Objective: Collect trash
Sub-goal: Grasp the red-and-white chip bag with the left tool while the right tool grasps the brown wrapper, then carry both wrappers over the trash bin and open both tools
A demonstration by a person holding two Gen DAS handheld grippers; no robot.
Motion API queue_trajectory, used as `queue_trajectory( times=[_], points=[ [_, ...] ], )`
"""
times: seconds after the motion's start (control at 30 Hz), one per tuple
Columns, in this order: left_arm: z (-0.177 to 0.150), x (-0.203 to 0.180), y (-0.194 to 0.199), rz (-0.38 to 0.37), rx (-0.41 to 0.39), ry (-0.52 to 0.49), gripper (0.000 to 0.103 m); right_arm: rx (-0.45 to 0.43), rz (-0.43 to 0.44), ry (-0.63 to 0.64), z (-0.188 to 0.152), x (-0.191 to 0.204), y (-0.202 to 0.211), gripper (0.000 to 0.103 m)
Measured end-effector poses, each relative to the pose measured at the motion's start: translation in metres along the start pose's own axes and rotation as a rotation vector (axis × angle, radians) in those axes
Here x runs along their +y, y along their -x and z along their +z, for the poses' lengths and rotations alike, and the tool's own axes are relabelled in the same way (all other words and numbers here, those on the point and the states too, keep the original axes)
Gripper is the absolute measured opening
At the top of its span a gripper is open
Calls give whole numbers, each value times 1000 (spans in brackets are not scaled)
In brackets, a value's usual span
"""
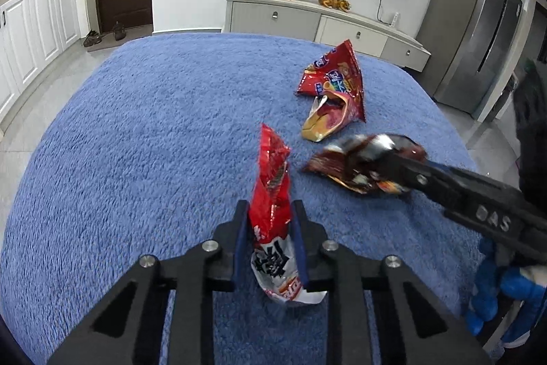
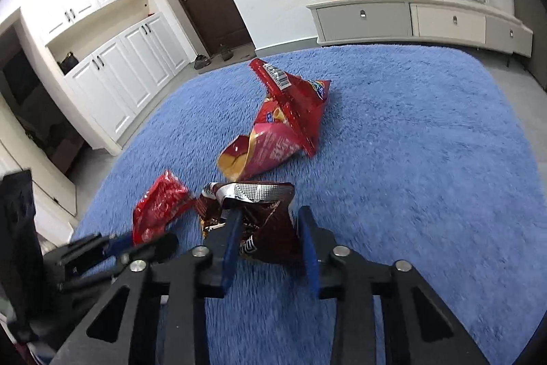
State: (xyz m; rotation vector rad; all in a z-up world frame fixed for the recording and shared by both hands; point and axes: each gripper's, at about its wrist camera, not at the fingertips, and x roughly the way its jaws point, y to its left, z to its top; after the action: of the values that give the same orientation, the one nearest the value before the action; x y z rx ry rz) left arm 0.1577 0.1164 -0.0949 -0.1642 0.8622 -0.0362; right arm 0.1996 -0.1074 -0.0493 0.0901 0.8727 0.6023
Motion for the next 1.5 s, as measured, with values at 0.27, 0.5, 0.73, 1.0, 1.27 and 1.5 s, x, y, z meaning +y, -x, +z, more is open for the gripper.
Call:
queue_trajectory(
  times=[0.27,0.5,0.73,1.0,1.27,1.5],
  points=[
    [-11,-10,25,-3,-18,-30,22,-47,-56,-65,-33,-25,57,26],
    [-13,-43,57,-24,-62,-89,22,-138,-137,-143,-65,-55,133,24],
    [-17,-112,81,-81,-99,-214,22,-232,-247,-220,-102,-88,205,24],
    [-30,-229,75,-243,-55,-402,22,-267,-426,-378,-154,-155,270,24],
    [-55,-362,43,-349,20,-593,22,-205,-614,-550,-201,-232,296,24],
    [-73,-445,-5,-431,131,-649,23,-144,-659,-666,-222,-289,288,26]
  ],
)
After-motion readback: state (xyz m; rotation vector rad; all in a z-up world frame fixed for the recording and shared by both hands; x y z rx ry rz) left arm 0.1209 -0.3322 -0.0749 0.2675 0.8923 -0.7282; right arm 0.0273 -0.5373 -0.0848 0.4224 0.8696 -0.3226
